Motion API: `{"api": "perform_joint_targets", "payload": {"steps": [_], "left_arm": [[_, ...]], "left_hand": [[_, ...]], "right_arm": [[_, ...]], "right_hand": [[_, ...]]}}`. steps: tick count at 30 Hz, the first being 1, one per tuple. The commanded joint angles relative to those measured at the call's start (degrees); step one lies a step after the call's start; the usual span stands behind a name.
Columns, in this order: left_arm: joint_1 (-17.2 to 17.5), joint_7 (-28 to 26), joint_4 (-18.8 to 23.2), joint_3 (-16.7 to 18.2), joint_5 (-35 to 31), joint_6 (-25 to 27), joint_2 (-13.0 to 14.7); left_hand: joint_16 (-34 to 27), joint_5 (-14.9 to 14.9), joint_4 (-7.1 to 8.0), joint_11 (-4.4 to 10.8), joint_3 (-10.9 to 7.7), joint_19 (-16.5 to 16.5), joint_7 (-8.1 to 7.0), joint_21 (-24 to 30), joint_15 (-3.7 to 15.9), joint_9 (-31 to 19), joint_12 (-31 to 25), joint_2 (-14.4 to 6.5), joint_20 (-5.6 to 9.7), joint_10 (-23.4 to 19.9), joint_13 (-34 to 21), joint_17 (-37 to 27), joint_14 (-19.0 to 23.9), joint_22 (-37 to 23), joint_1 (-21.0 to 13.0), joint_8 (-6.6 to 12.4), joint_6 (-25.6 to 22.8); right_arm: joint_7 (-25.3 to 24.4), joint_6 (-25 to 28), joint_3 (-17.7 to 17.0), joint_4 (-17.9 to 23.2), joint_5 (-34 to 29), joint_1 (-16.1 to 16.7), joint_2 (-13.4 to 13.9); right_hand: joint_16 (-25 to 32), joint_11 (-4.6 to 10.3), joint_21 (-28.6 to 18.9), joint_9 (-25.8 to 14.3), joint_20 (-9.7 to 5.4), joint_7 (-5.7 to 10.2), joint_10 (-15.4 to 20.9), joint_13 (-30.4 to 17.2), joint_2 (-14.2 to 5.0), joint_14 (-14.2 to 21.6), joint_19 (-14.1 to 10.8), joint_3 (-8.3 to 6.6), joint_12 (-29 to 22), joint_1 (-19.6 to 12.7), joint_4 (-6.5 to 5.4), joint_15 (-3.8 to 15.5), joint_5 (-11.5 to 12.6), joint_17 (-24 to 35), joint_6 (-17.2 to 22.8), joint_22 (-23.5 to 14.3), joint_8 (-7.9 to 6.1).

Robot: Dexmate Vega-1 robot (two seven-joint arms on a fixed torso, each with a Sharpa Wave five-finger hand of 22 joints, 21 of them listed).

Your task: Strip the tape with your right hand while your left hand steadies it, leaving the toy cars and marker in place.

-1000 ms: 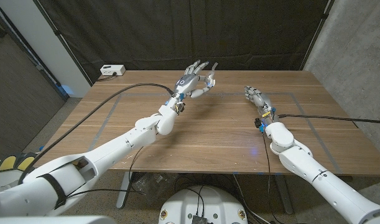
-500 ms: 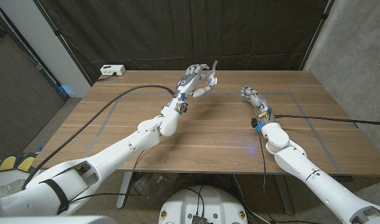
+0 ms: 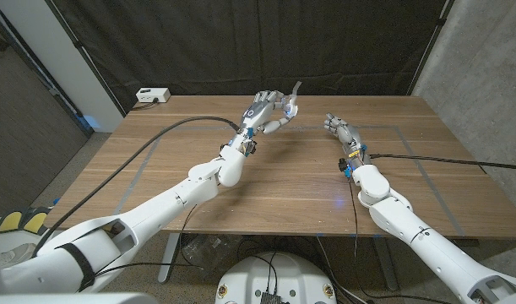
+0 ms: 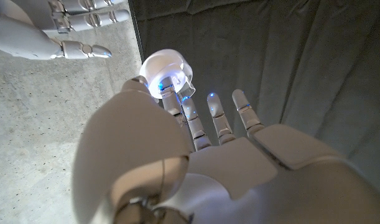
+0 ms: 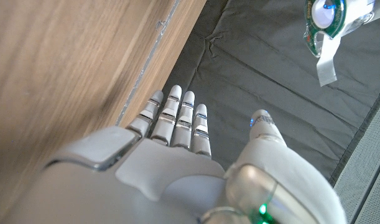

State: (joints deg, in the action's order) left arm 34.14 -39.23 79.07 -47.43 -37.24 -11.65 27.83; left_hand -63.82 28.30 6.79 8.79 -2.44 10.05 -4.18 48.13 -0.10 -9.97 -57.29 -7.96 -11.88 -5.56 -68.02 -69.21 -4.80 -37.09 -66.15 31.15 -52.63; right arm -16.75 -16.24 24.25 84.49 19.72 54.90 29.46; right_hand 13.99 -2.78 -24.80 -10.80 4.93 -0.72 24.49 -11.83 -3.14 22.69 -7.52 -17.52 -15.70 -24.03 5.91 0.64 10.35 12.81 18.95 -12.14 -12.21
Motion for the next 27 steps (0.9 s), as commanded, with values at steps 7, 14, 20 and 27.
{"api": "perform_joint_targets", "payload": {"steps": [7, 14, 20, 27], "left_arm": [[-4.5, 14.1, -2.4, -1.5, 3.8, -4.2, 1.3], [-6.1, 17.1, -3.7, -2.2, 3.8, -6.8, 1.2], [-7.1, 19.7, -3.9, -2.6, 4.5, -10.7, 1.6], [-6.9, 21.7, -2.5, -2.1, 4.2, -11.4, 1.6]], "left_hand": [[0.0, 0.5, 0.32, 0.48, 0.57, 1.3, -7.57, 2.1, -0.09, -0.8, -1.6, -1.4, -0.25, 0.4, -1.0, 0.1, 0.0, -2.4, -2.6, -0.28, -9.1], [0.3, 0.9, 0.41, 1.01, 0.85, 1.7, -7.56, 3.0, 0.11, -0.9, -2.2, -1.3, -0.23, 1.0, -1.3, 0.3, 0.0, -3.5, -2.9, -0.45, -9.4], [1.1, 1.5, 0.43, 1.95, 1.42, 1.6, -7.44, 4.4, 0.44, -0.9, -2.7, -0.8, 0.09, 1.8, -1.3, 0.5, -0.8, -4.6, -3.5, -0.48, -10.3], [1.5, 2.0, 0.49, 2.11, 1.84, 1.4, -7.48, 5.2, 0.68, -0.9, -3.0, -0.5, 0.28, 2.1, -1.2, 0.7, -0.7, -5.2, -3.7, -0.50, -11.0]], "right_arm": [[2.0, -1.8, 0.8, -1.2, -1.1, -1.9, 0.1], [2.9, -1.9, 1.0, -1.5, -1.3, -2.4, 0.3], [4.0, -1.8, 1.3, -1.9, -1.5, -2.9, 0.8], [4.8, -2.3, 1.6, -2.9, -1.6, -3.7, 0.7]], "right_hand": [[4.3, 1.13, -0.5, -0.2, -0.20, 0.49, 4.6, -1.4, -0.33, 5.2, -0.2, 0.59, -2.2, -1.4, 1.02, 2.63, 1.4, 2.7, 2.7, -0.4, -0.80], [9.0, 1.57, -1.6, -0.3, -1.76, 0.54, 7.8, -3.1, -0.63, 7.3, -2.3, 1.43, -4.1, -3.2, 1.75, 4.93, 2.0, 6.5, 3.3, -1.1, -0.33], [11.3, 1.92, -2.3, -0.3, -2.83, 1.07, 7.8, -4.2, -0.95, 6.8, -3.2, 1.83, -4.7, -4.4, 2.11, 5.72, 2.3, 9.2, 3.2, -1.6, 0.05], [13.8, 2.49, -2.8, -0.3, -4.00, 1.57, 7.0, -5.4, -1.54, 5.6, -3.4, 2.14, -5.0, -6.0, 2.46, 6.46, 2.6, 12.3, 3.5, -2.2, 0.28]]}}
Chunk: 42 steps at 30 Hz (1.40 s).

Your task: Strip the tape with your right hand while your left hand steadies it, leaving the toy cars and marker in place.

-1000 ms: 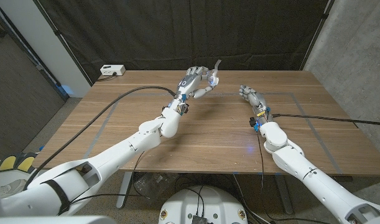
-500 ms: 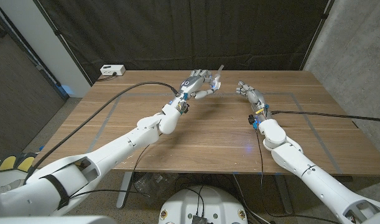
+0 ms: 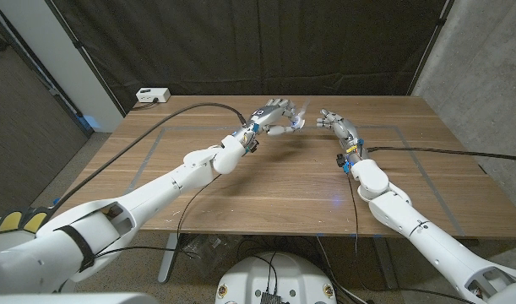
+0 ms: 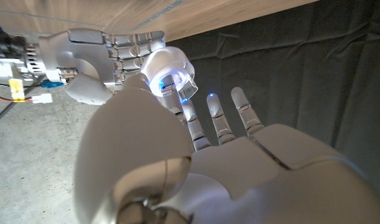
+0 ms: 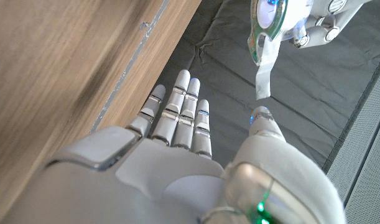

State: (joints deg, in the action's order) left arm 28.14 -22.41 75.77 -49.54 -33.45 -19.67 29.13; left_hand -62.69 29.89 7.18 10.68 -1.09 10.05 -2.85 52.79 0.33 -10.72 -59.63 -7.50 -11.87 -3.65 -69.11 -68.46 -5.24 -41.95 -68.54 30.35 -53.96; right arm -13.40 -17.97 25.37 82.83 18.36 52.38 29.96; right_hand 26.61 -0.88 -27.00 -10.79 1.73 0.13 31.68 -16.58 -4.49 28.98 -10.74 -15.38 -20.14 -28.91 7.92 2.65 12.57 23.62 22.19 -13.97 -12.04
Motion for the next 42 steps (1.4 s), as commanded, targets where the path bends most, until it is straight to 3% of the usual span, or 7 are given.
{"api": "perform_joint_targets", "payload": {"steps": [1, 4, 8, 16, 26, 31, 42], "left_arm": [[-0.8, 5.4, 0.9, 0.0, 0.6, -3.4, 0.3], [-0.5, 6.2, 1.0, 0.3, 1.0, -3.3, 0.3], [0.0, 6.5, 1.4, 0.8, 1.2, -2.8, 0.2], [0.7, 8.1, 1.3, 1.5, 2.9, -2.3, -0.1], [0.4, 13.2, 0.2, 1.8, 7.5, -2.1, -0.9], [-0.5, 14.6, -1.0, 1.5, 8.2, -2.6, -1.5], [-1.4, 15.5, -2.3, 1.1, 8.7, -4.1, -2.0]], "left_hand": [[0.4, 0.4, 0.11, 0.19, 0.53, 1.5, -8.83, 0.6, 0.19, -0.1, -0.6, -1.0, 0.26, 0.2, -0.1, -0.1, -0.2, -0.4, -1.4, 0.27, -9.7], [0.5, 0.6, 0.15, -0.06, 0.67, 1.5, -8.86, 0.8, 0.17, -0.2, -0.8, -1.0, 0.37, 0.2, 0.0, 0.0, -0.2, -0.6, -1.5, 0.30, -9.9], [0.8, 0.9, 0.25, -0.31, 0.89, 1.6, -8.77, 1.3, 0.02, -0.3, -1.0, -1.0, 0.45, 0.2, 0.1, 0.1, -0.2, -0.9, -1.7, 0.09, -9.8], [1.1, 1.4, 0.35, -0.65, 1.14, 1.7, -8.10, 2.0, -0.19, -0.9, -1.4, -1.3, 0.53, 0.3, 0.2, 0.1, -0.1, -1.4, -2.2, -0.01, -9.3], [1.2, 1.8, 0.53, -0.78, 1.52, 1.8, -7.33, 2.7, -0.13, -1.3, -1.8, -1.5, 0.48, 0.2, 0.5, 0.1, 0.2, -1.8, -2.7, 0.02, -9.0], [1.3, 2.0, 0.60, -0.96, 1.64, 1.9, -6.85, 3.0, -0.28, -1.5, -1.9, -1.7, 0.43, 0.2, 0.6, 0.1, 0.3, -2.0, -2.8, 0.00, -8.7], [1.3, 2.2, 0.82, -1.10, 1.96, 2.0, -6.91, 3.6, -0.40, -1.8, -2.0, -1.9, 0.44, 0.0, 1.2, 0.1, 0.6, -2.3, -3.1, 0.14, -8.6]], "right_arm": [[1.4, -0.6, 0.5, -1.3, -0.1, -1.2, 0.1], [2.1, -2.1, 0.5, -2.3, 0.0, -1.4, -0.1], [2.7, -3.5, 0.4, -3.1, 0.5, -1.5, -0.5], [2.7, -6.5, -0.1, -4.5, 1.0, -1.1, -1.5], [5.3, -9.4, -0.1, -6.2, 2.5, -1.4, -2.1], [5.4, -9.1, 0.0, -6.0, 2.3, -1.4, -2.1], [4.4, -7.3, 0.0, -4.5, 1.3, -1.3, -1.5]], "right_hand": [[1.6, 0.66, -0.7, -0.3, -0.86, 0.75, 0.0, -0.9, -0.24, -0.8, -0.2, 0.09, -0.8, -1.4, 0.47, 4.55, 0.5, 2.0, 0.5, -0.5, 0.07], [2.7, 0.86, -0.8, -0.4, -0.95, 0.85, 0.2, -1.3, -0.31, -1.0, -0.2, 0.32, -1.1, -1.9, 0.55, 4.75, 0.6, 3.1, 1.0, -0.7, 0.03], [4.6, 3.05, -1.1, -0.4, -1.62, 2.38, 0.0, -2.2, -0.87, -2.0, 0.2, 0.76, -1.6, -2.8, 0.41, 5.61, 0.8, 5.3, 2.0, -1.2, -0.04], [9.1, 4.44, -2.1, -0.4, -1.81, 3.20, 2.5, -3.7, -2.01, -1.0, -0.4, 1.47, -3.5, -4.7, 0.39, 6.85, 1.1, 9.1, 5.9, -2.0, -0.74], [15.8, 5.66, -4.0, -0.5, -2.49, 4.31, 6.2, -6.0, -2.11, 0.9, -1.8, 2.36, -6.7, -10.0, 1.35, 9.22, 1.7, 14.6, 10.2, -3.0, -0.80], [17.3, 6.96, -5.1, -0.6, -1.80, 5.35, 7.0, -7.0, -1.76, 1.5, -2.7, 2.45, -8.0, -13.3, 1.98, 9.61, 2.1, 15.5, 11.9, -3.4, -0.75], [19.8, 8.16, -7.3, -0.8, -3.38, 6.53, 11.0, -9.4, -2.25, 4.8, -3.6, 2.89, -12.6, -19.2, 1.61, 10.28, 2.7, 16.8, 18.5, -4.7, -1.66]]}}
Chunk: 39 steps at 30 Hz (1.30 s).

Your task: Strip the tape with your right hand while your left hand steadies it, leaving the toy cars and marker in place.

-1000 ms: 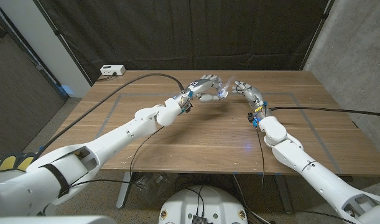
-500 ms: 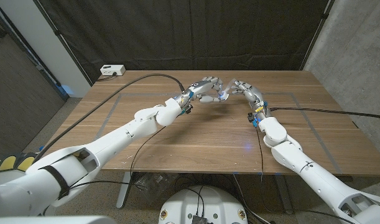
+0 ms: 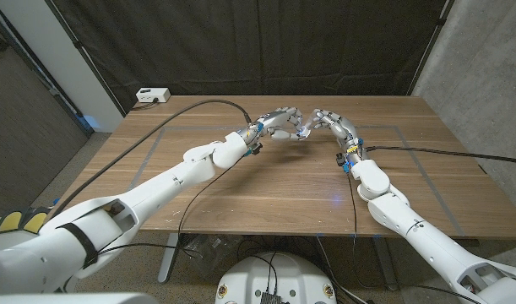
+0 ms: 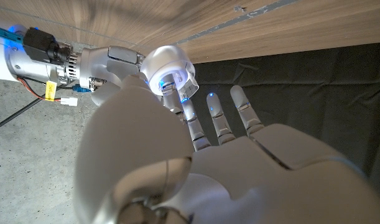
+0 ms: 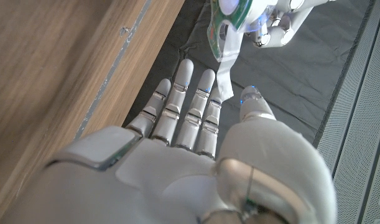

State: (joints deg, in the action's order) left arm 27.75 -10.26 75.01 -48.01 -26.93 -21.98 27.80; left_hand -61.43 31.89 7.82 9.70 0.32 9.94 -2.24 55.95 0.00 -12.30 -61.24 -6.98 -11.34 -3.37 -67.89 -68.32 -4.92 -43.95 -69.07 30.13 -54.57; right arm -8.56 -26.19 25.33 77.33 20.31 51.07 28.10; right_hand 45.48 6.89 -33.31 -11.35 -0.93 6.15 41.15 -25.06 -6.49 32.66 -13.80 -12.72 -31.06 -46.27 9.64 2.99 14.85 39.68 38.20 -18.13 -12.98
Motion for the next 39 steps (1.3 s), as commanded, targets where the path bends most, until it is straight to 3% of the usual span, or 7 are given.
{"api": "perform_joint_targets", "payload": {"steps": [1, 22, 24, 26, 30, 33, 39], "left_arm": [[-1.1, 3.4, -1.6, -0.5, 2.1, -1.9, -0.7], [-0.9, 3.3, 0.0, -0.5, 0.2, -3.0, -0.1], [-0.6, 2.4, 0.5, -0.4, -0.5, -3.0, 0.1], [-0.4, 2.2, 0.9, -0.2, -0.6, -3.2, 0.3], [-0.2, 2.3, 1.6, -0.2, -1.0, -2.8, 0.4], [-0.2, 2.3, 1.8, -0.3, -1.6, -2.2, 0.4], [0.0, 2.3, 2.1, -0.3, -1.9, -1.2, 0.3]], "left_hand": [[0.0, 0.2, 0.22, -0.15, 0.59, 2.1, -7.62, 0.4, -0.09, -0.3, -0.4, -2.4, 0.00, -0.3, 0.0, -0.1, 0.3, -0.3, -2.6, 0.42, -8.1], [0.1, 0.5, 0.56, -0.13, 1.43, 1.9, -7.64, 1.5, 0.06, -0.7, -0.4, -2.4, 0.03, -0.8, 1.2, -0.1, 0.6, -0.7, -3.0, 0.57, -7.7], [0.2, 0.5, 0.58, -0.04, 1.49, 1.9, -7.80, 1.6, 0.10, -0.8, -0.4, -2.5, 0.08, -0.7, 1.1, -0.1, 0.6, -0.7, -3.0, 0.57, -7.6], [0.2, 0.6, 0.60, 0.07, 1.59, 1.8, -8.05, 1.7, 0.26, -0.8, -0.4, -2.4, 0.18, -0.7, 1.1, -0.1, 0.6, -0.7, -3.0, 0.66, -7.8], [0.2, 0.6, 0.62, 0.10, 1.77, 1.7, -8.14, 1.9, 0.31, -0.7, -0.3, -2.4, 0.19, -0.9, 1.5, -0.1, 0.8, -0.7, -3.1, 0.65, -7.9], [0.2, 0.6, 0.64, 0.05, 1.89, 1.6, -8.14, 2.0, 0.30, -0.7, -0.4, -2.4, 0.30, -0.9, 1.5, -0.1, 0.8, -0.7, -3.2, 0.67, -7.9], [0.3, 0.7, 0.64, 0.00, 2.08, 1.6, -8.07, 2.1, 0.24, -0.7, -0.5, -2.4, 0.27, -0.8, 1.5, 0.0, 0.8, -0.7, -3.3, 0.61, -7.8]], "right_arm": [[-0.4, 0.9, 0.0, 0.9, -0.7, 0.0, 0.4], [-3.3, 3.0, 0.5, 0.6, -2.7, -0.8, -0.2], [-3.3, 2.2, 0.3, -0.2, -1.9, -0.7, -0.9], [-3.0, 1.7, 0.3, -0.8, -1.7, -0.8, -1.0], [-0.6, 1.1, 0.5, -1.4, -0.5, -1.0, -0.6], [2.2, -1.2, 0.8, -3.2, 0.6, -1.7, -0.7], [3.0, -2.5, 0.8, -3.7, 0.5, -1.8, -0.7]], "right_hand": [[1.2, 0.58, -1.2, -0.3, -0.79, 0.38, 2.3, -1.3, -0.38, 1.4, -0.6, 0.29, -2.3, -2.3, -0.19, 9.93, 0.5, 1.1, 3.0, -0.7, -0.76], [3.8, 0.76, -4.1, -1.1, -1.82, 0.32, 2.9, -4.2, 1.06, 3.1, -1.0, 1.92, -5.9, -8.3, -0.04, 9.88, 0.4, 3.2, 5.6, -2.4, -0.40], [4.9, -0.93, -5.6, -0.9, -0.89, -1.32, -1.8, -5.4, 1.70, 1.5, -0.2, 4.74, -5.3, -7.2, -2.03, 9.56, 0.1, 3.6, -1.7, -3.4, 2.78], [5.5, -1.91, -6.0, -0.7, -0.50, -2.19, -3.4, -5.5, 2.12, 0.1, 0.5, 6.03, -4.7, -6.1, -2.76, 9.16, 0.0, 3.8, -4.1, -3.7, 3.11], [6.1, -2.62, -6.3, -0.6, -0.11, -3.10, -4.1, -5.3, 3.00, -1.0, 1.5, 8.03, -4.4, -3.5, -4.14, 8.63, -0.2, 3.9, -5.3, -4.0, 2.82], [5.7, -3.39, -6.7, -0.5, 0.21, -3.30, -2.9, -5.6, 3.00, -0.9, 1.9, 9.76, -5.5, -0.1, -6.08, 8.73, -0.1, 3.1, -3.4, -4.1, 1.82], [6.1, -2.23, -7.4, -0.3, 0.03, -2.74, 0.6, -6.5, 2.25, 1.0, 2.0, 10.72, -8.3, 0.8, -6.63, 9.21, 0.7, 2.2, 1.8, -4.3, 0.44]]}}
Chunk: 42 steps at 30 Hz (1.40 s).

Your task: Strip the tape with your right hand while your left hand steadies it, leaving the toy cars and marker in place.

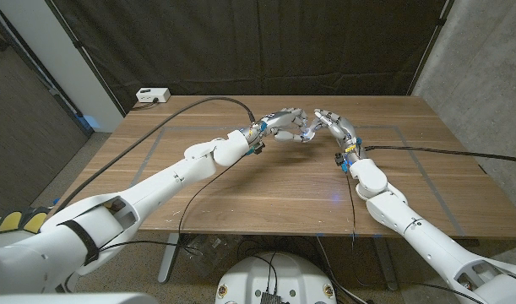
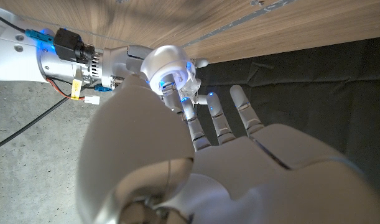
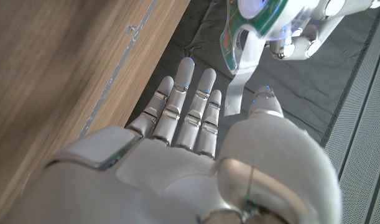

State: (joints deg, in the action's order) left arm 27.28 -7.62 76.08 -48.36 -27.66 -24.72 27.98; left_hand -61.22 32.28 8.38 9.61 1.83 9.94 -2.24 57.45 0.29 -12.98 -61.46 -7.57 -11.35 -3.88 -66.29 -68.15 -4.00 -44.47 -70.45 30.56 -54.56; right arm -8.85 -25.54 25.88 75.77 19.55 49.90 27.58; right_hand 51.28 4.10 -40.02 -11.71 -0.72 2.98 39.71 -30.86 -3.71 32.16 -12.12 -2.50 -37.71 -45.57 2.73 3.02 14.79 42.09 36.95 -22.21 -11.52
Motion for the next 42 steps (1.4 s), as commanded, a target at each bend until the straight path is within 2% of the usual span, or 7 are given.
{"api": "perform_joint_targets", "payload": {"steps": [1, 7, 15, 24, 26, 31, 42], "left_arm": [[0.6, -0.4, 1.2, 0.1, -1.3, 1.7, 0.2], [0.9, 0.2, 1.7, 0.3, -0.7, 2.5, 0.4], [0.9, 0.6, 1.8, 0.2, -0.7, 3.0, 0.5], [1.1, 0.9, 2.0, 0.1, -0.4, 3.1, 0.7], [1.1, 0.9, 2.0, 0.1, -0.5, 3.0, 0.7], [1.1, 1.1, 2.1, 0.0, -0.5, 2.8, 0.9], [1.5, 1.0, 3.3, -0.1, -1.9, 3.0, 1.6]], "left_hand": [[0.1, 0.3, 0.08, 0.06, 0.60, 1.6, -8.07, 0.6, 0.00, -0.1, -0.3, -1.8, 0.32, -0.3, -0.1, -0.2, -0.1, -0.2, -2.0, 0.20, -7.8], [0.1, 0.4, 0.15, -0.04, 0.78, 1.6, -7.95, 0.8, -0.10, -0.1, -0.3, -1.9, 0.35, -0.2, 0.0, -0.2, -0.1, -0.2, -2.1, 0.16, -7.7], [0.2, 0.5, 0.24, -0.13, 1.07, 1.7, -7.82, 0.9, -0.15, -0.2, -0.3, -2.0, 0.36, -0.1, 0.0, -0.2, -0.3, -0.1, -2.1, 0.08, -7.3], [0.3, 0.6, 0.33, -0.12, 1.28, 1.7, -7.80, 1.0, -0.14, -0.3, -0.4, -2.1, 0.37, 0.1, 0.0, -0.2, -0.3, 0.0, -2.2, 0.04, -7.0], [0.3, 0.6, 0.36, -0.20, 1.35, 1.8, -7.67, 1.0, -0.16, -0.3, -0.4, -2.2, 0.25, 0.0, 0.0, -0.2, -0.4, 0.1, -2.2, 0.02, -6.9], [0.2, 0.6, 0.39, -0.23, 1.46, 1.8, -7.70, 1.1, -0.21, -0.3, -0.5, -2.2, 0.34, 0.1, 0.0, -0.2, -0.2, 0.1, -2.2, 0.06, -6.9], [0.2, 0.7, 0.41, -0.12, 1.72, 1.8, -7.70, 1.1, -0.18, -0.4, -0.6, -2.2, 0.37, 0.1, 0.0, -0.2, -0.2, 0.3, -2.4, 0.19, -7.1]], "right_arm": [[2.8, -3.2, 0.1, -2.0, 1.3, -0.5, -0.3], [4.7, -2.6, 0.1, -1.4, 2.6, -0.4, 0.3], [6.5, -4.3, 0.1, -2.4, 3.4, -0.6, 0.0], [5.9, -2.7, 0.2, -0.5, 3.0, -0.2, 0.5], [5.4, -2.8, 0.1, -0.4, 2.6, -0.1, 0.4], [3.8, -3.7, -0.1, -0.5, 1.8, 0.2, -0.3], [1.7, -5.0, -0.5, -0.4, 1.0, 1.0, -1.2]], "right_hand": [[0.3, 0.92, -0.9, 0.0, -0.29, 0.57, 2.3, -0.9, -0.77, 1.8, 0.3, 0.31, -2.1, -0.7, 0.69, 9.40, 1.0, -0.3, 3.8, -0.3, -1.16], [0.9, 1.47, -2.0, 0.1, -0.53, 1.12, 3.0, -2.1, -2.68, 3.1, -0.3, -0.91, -3.9, -4.4, 2.49, 9.67, 1.7, -0.5, 6.2, -0.5, -1.29], [1.1, 2.39, -2.7, 0.0, -1.09, 2.38, 2.9, -2.9, -3.69, 3.1, 0.0, -1.64, -4.9, -7.1, 3.79, 9.76, 1.9, -0.4, 8.0, -0.8, -1.43], [1.4, 4.37, -4.3, -0.9, -1.80, 3.51, 3.5, -4.6, -4.94, 3.7, 0.4, -3.04, -7.2, -12.5, 5.95, 10.02, 2.0, -0.1, 10.6, -1.3, -2.09], [2.0, 4.63, -4.7, -1.3, -2.02, 3.75, 4.3, -5.3, -4.88, 4.4, 0.4, -3.07, -8.2, -13.4, 6.09, 9.98, 1.9, 0.2, 12.2, -1.4, -2.71], [4.0, 6.07, -7.4, -3.3, -3.01, 3.77, 8.2, -8.8, -6.19, 7.5, 0.0, -3.93, -13.0, -17.4, 5.66, 10.06, 1.2, 1.5, 19.7, -2.2, -6.15], [5.6, 6.63, -9.6, -5.4, -5.24, 3.22, 9.4, -11.1, -6.18, 7.6, 1.5, -4.29, -15.3, -19.4, 4.81, 10.09, 0.5, 5.1, 22.0, -3.0, -7.66]]}}
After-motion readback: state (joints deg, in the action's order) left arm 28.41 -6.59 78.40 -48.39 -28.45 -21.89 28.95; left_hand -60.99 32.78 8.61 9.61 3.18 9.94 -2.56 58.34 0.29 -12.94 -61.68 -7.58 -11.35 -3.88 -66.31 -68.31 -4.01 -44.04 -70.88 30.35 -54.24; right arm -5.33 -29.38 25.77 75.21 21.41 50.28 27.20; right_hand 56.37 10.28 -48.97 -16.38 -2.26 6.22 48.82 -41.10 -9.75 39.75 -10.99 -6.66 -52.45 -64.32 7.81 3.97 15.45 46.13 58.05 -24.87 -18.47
